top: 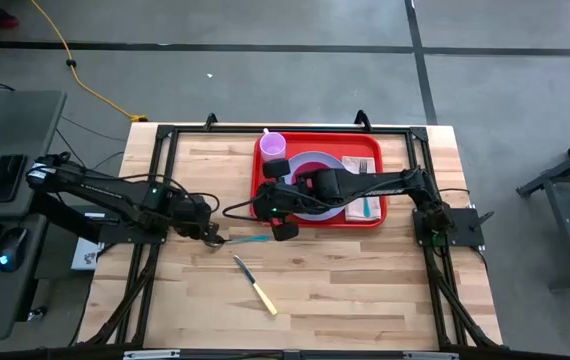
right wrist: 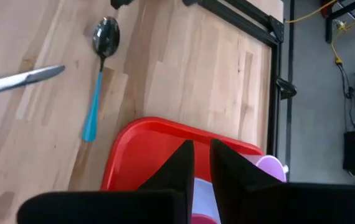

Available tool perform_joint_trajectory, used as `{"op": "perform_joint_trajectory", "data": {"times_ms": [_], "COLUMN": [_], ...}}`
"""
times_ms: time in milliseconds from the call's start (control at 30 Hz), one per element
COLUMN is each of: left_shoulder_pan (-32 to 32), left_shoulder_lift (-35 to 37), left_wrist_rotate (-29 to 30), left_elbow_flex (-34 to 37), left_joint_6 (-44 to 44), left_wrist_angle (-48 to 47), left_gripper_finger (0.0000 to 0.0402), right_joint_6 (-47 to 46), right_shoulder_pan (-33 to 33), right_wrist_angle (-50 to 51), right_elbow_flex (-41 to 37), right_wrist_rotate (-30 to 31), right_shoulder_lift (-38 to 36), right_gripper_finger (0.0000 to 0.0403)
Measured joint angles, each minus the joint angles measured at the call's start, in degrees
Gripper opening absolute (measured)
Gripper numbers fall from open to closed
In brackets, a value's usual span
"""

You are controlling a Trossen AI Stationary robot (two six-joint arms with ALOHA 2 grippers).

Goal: Set up tray
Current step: Put the blue spoon on top of the napkin to the right of the purple plate in the red tray

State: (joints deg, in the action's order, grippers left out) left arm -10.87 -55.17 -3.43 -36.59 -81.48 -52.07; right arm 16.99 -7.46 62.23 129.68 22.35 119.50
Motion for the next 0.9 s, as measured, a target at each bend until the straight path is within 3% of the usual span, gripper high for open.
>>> {"op": "perform_joint_trajectory", "data": {"times_ms": [233,900], "left_shoulder_pan": [0.0,-0.02], "left_shoulder_lift": [-0.07,-0.74], "left_wrist_rotate": [3.91,-2.33], "left_elbow_flex": [-0.31,-0.12], "left_joint_6": [-0.25,-1.87], "left_wrist_angle": [-0.37,1.65], "left_gripper_finger": [0.0085,0.0096], "right_joint_6": [-0.23,-1.68], "right_shoulder_pan": [0.07,0.28], "right_wrist_angle": [1.76,3.05], "right_elbow_flex": [-0.01,-0.01], "right_wrist_rotate": [1.32,-0.28], "right_shoulder_lift": [0.0,0.0], "right_gripper_finger": [0.003,0.003]}}
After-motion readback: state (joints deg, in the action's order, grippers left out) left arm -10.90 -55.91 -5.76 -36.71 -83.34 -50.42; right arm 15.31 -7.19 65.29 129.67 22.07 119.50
